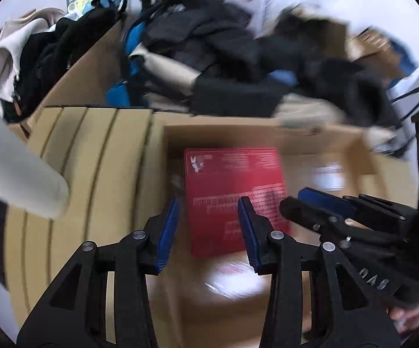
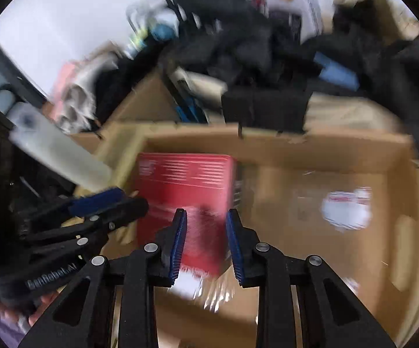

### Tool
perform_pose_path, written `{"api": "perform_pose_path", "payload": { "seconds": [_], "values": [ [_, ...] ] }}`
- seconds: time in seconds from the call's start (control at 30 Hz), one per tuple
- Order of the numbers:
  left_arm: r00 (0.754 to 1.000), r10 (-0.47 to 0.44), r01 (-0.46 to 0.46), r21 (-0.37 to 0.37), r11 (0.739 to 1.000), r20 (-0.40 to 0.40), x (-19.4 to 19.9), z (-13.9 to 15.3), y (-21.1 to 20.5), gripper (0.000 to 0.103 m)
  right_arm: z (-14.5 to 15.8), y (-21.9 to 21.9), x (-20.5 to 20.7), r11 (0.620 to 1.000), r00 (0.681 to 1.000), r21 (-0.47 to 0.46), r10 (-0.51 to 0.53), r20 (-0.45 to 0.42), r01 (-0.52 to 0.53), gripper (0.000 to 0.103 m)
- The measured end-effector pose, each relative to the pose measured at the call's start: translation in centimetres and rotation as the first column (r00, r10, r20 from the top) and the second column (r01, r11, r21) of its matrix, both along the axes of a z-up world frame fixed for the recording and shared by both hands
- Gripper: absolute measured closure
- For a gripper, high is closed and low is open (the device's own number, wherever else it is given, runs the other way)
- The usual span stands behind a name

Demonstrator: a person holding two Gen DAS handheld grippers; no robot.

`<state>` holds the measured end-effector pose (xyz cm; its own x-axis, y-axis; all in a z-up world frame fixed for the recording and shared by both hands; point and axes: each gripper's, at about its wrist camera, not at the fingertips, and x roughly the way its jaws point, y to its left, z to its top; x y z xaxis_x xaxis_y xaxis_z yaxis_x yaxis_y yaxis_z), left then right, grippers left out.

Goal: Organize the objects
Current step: 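Lower the red box into the cardboard tray and open the left gripper, then reach the left gripper to the white translucent container and grasp it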

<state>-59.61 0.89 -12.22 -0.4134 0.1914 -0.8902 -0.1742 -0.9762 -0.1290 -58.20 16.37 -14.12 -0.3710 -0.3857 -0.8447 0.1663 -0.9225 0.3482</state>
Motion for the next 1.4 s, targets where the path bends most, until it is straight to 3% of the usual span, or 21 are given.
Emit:
{"api": "perform_pose_path", "payload": {
  "seconds": [0.07,0.1,0.2,0.33,0.37,0.4,0.43,0.47,0.5,0.7,0.83,0.93,0.97,1.03,1.07,1.17,1.23,1.33,1.4],
  "values": [
    [1.0,-0.005,0.005,0.013,1.0,-0.004,0.0,0.2,-0.4,0.063,-1.3,-0.3,-0.7,1.0,1.0,-0.008,-0.001,0.018,0.001,0.072],
    [0.999,-0.013,0.014,0.024,1.0,-0.029,0.5,1.0,-0.6,0.062,-0.5,0.0,-0.6,0.999,1.0,-0.03,-0.014,-0.026,0.013,0.072],
    [0.991,-0.051,0.056,0.035,0.998,-0.124,2.5,4.6,-1.1,0.035,2.3,1.6,0.2,0.999,0.993,-0.011,-0.035,-0.109,0.034,0.072],
    [0.977,-0.062,0.057,-0.031,0.998,-0.206,4.6,9.1,-1.6,0.0,7.0,3.5,1.5,0.995,0.98,0.101,-0.005,-0.2,0.026,0.07],
    [0.974,-0.054,0.044,-0.05,0.998,-0.219,5.2,10.0,-1.8,0.0,8.0,4.1,2.1,0.99,0.977,0.137,0.014,-0.212,0.016,0.067],
    [0.973,-0.035,0.019,-0.071,0.997,-0.228,5.8,11.0,-2.1,0.0,9.2,4.9,2.9,0.985,0.976,0.174,0.032,-0.213,0.006,0.051],
    [0.972,-0.016,-0.004,-0.085,0.996,-0.236,6.6,11.8,-2.5,0.0,10.2,5.7,3.9,0.981,0.976,0.192,0.047,-0.211,-0.006,0.018],
    [0.969,0.003,-0.027,-0.095,0.995,-0.247,7.7,12.7,-2.9,0.0,11.2,6.6,5.1,0.983,0.974,0.186,0.052,-0.22,-0.011,0.006],
    [0.966,0.021,-0.049,-0.104,0.993,-0.257,8.8,13.7,-3.2,0.0,12.0,7.2,6.0,0.984,0.973,0.177,0.046,-0.228,-0.005,0.0],
    [0.938,0.076,-0.121,-0.115,0.986,-0.339,18.0,19.3,-4.5,0.0,18.3,9.8,15.8,0.979,0.954,0.199,0.016,-0.299,0.045,0.0],
    [0.919,0.083,-0.147,-0.138,0.979,-0.386,26.2,21.2,-4.6,0.0,20.2,9.3,24.2,0.977,0.927,0.209,0.048,-0.372,0.033,0.0],
    [0.901,0.059,-0.125,-0.127,0.984,-0.429,33.3,21.4,-4.4,0.0,20.6,9.1,31.6,0.976,0.885,0.212,0.06,-0.462,0.044,0.0],
    [0.895,0.047,-0.104,-0.105,0.989,-0.443,36.1,21.2,-4.3,0.0,20.5,9.1,34.2,0.977,0.859,0.205,0.052,-0.51,0.062,0.0],
    [0.89,0.046,-0.094,-0.084,0.992,-0.454,40.1,20.6,-4.2,0.0,19.8,8.5,40.0,0.979,0.773,0.193,0.071,-0.63,0.067,0.0],
    [0.884,0.049,-0.092,-0.071,0.993,-0.466,42.4,20.0,-4.2,0.0,19.4,8.2,42.1,0.978,0.757,0.198,0.08,-0.648,0.066,0.0],
    [0.861,0.112,-0.153,-0.043,0.987,-0.496,49.3,16.8,-3.9,0.0,16.4,7.0,48.0,0.979,0.803,0.201,0.11,-0.585,0.013,0.0],
    [0.841,0.165,-0.216,-0.04,0.976,-0.516,52.9,14.3,-3.4,0.0,14.0,6.7,52.0,0.987,0.82,0.157,0.061,-0.57,0.036,0.0],
    [0.875,0.168,-0.214,-0.05,0.976,-0.454,56.6,10.4,-2.7,0.0,10.3,6.5,55.9,0.982,0.856,0.158,-0.005,-0.517,0.101,0.0],
    [0.892,0.166,-0.205,-0.049,0.978,-0.421,57.3,8.8,-2.1,0.0,8.2,6.8,57.0,0.993,0.889,0.09,-0.027,-0.457,0.077,0.0]
  ]
}}
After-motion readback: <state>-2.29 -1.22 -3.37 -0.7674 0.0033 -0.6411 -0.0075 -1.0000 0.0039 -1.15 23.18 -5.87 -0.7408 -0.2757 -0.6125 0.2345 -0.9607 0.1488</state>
